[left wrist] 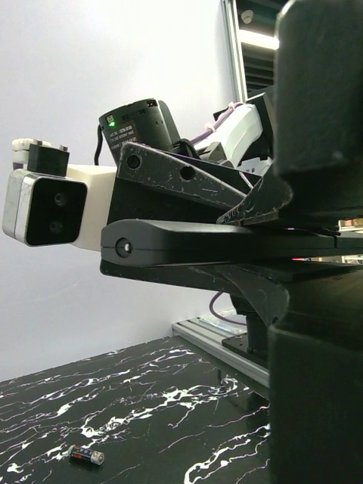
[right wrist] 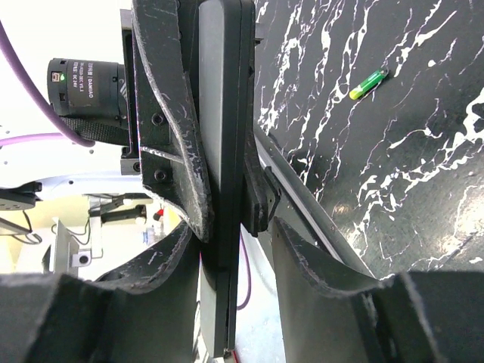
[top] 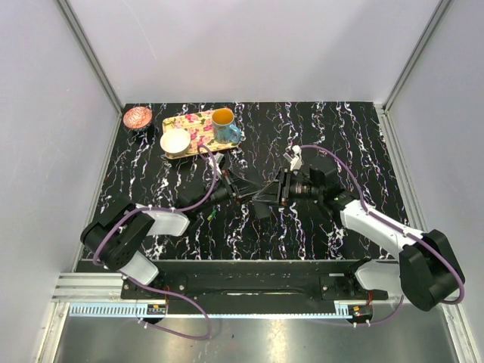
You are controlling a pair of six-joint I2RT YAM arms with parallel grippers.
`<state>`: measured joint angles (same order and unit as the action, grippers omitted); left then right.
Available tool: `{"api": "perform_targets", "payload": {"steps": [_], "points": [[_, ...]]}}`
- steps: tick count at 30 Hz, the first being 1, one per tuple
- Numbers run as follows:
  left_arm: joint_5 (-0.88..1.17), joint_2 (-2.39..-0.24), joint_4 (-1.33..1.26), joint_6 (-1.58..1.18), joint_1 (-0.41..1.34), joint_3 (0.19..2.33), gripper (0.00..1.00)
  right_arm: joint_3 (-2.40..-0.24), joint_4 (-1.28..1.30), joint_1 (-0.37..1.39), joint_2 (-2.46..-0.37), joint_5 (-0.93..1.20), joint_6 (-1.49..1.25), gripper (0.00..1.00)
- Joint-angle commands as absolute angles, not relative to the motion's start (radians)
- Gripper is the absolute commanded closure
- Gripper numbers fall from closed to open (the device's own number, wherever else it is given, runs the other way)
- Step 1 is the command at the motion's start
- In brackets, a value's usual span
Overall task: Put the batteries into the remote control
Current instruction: Load the battery cover into the remote control.
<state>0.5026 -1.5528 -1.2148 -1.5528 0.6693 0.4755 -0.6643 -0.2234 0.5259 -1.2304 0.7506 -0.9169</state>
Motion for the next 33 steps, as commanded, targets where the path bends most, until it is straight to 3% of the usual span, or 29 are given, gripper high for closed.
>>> {"api": "perform_targets", "payload": {"steps": [1, 9, 11, 12, 16, 23, 33], "points": [[0.586, -1.468, -1.339, -1.565, 0.698, 0.468, 1.0, -0.709, -0.249, 0.509, -1.267, 0.69, -0.896, 1.0], [0.575, -1.428, -1.249, -1.499, 0.699, 0.434, 1.0, -0.732, -0.267, 0.497, -1.261, 0.718, -0.903, 1.0], [0.563, -1.433, -1.233, -1.49, 0.699, 0.434, 1.0, -0.736, -0.27, 0.497, -1.253, 0.735, -0.911, 0.91], [0.558, -1.437, -1.227, -1.486, 0.699, 0.434, 1.0, -0.735, -0.282, 0.497, -1.25, 0.747, -0.913, 0.76], [0.549, -1.462, -1.23, -1.48, 0.698, 0.439, 1.0, -0.741, -0.282, 0.497, -1.232, 0.805, -0.917, 0.51], [0.537, -1.502, -1.246, -1.476, 0.695, 0.456, 1.0, -0.75, -0.197, 0.497, -1.142, 0.841, -0.881, 0.28], [0.535, -1.506, -1.249, -1.491, 0.687, 0.515, 1.0, -0.641, -0.155, 0.497, -1.051, 0.838, -0.877, 0.24]]}}
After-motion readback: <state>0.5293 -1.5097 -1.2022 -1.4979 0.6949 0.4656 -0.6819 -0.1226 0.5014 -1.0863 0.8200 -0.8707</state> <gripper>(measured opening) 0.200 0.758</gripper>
